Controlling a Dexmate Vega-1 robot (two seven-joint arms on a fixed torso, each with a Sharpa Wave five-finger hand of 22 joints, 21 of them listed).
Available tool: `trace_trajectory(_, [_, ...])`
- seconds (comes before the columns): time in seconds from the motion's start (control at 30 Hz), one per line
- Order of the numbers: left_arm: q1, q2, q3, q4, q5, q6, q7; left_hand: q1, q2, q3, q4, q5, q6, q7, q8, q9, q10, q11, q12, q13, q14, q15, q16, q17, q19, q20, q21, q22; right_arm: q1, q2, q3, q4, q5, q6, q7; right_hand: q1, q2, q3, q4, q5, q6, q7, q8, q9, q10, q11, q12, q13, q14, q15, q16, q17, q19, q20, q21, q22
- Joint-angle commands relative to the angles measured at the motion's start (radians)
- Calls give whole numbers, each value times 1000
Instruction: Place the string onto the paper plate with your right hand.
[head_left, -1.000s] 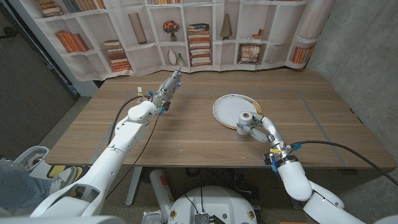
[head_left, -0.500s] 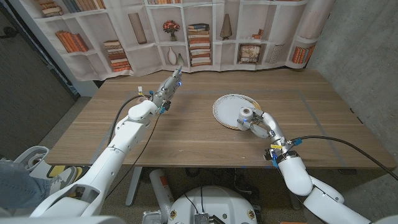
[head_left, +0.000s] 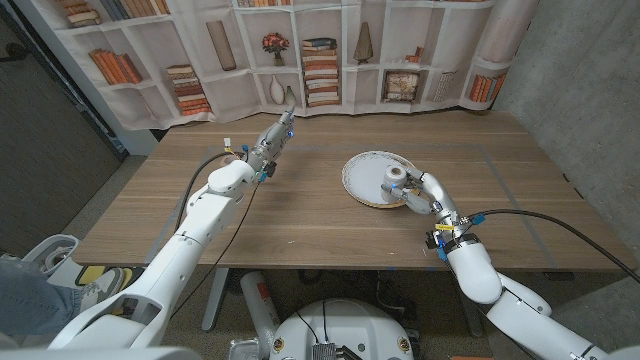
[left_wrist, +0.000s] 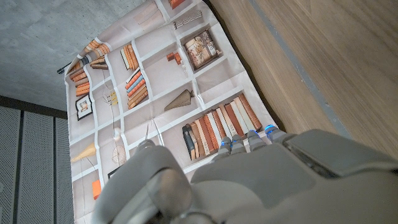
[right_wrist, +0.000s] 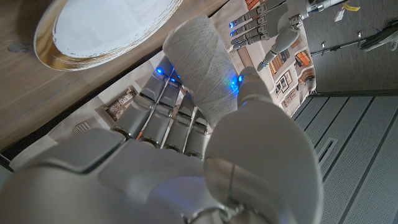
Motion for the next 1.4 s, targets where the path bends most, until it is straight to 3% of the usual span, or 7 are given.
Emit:
trace_trajectory(0.03, [-20,-10,9,18,1,0,-5,3,6,-5,3,7,0,6,1,3,-9,0,2,2,-41,4,3,5,-68,-3,9,5,41,4,-11,9,-3,-6,21,2,36,1,5,-5,22,-15,-2,3,14,2,-1,5,13,-132,-4,6,11,-114,6,2])
trace_trajectory(0.27, [-27,-4,8,12,5,10,-8,4,7,-7,2,7,-8,7,-2,3,-10,2,2,2,-42,4,2,4,-69,-2,9,5,52,0,-5,1,-3,-22,23,3,36,-1,5,-8,23,-17,-4,3,18,-10,-4,5,19,-133,-5,4,14,-116,8,1])
trace_trajectory(1.2, [-28,2,-1,20,2,-9,-13,9,10,-13,1,7,-8,6,-2,3,-11,0,2,2,-43,5,3,4,-70,-2,9,5,180,34,-60,78,-1,-22,44,4,39,-6,5,-18,34,-19,-12,3,29,-8,-14,4,31,-133,-9,4,14,-115,9,1])
trace_trajectory(1.4, [-31,2,-2,28,-2,-13,-19,9,10,-14,0,7,-6,6,-1,3,-11,0,2,2,-43,5,3,4,-71,-1,9,5,197,47,-70,96,4,-14,40,5,41,-8,5,-21,42,-26,-13,4,40,-18,-15,4,35,-133,-10,5,13,-115,9,1])
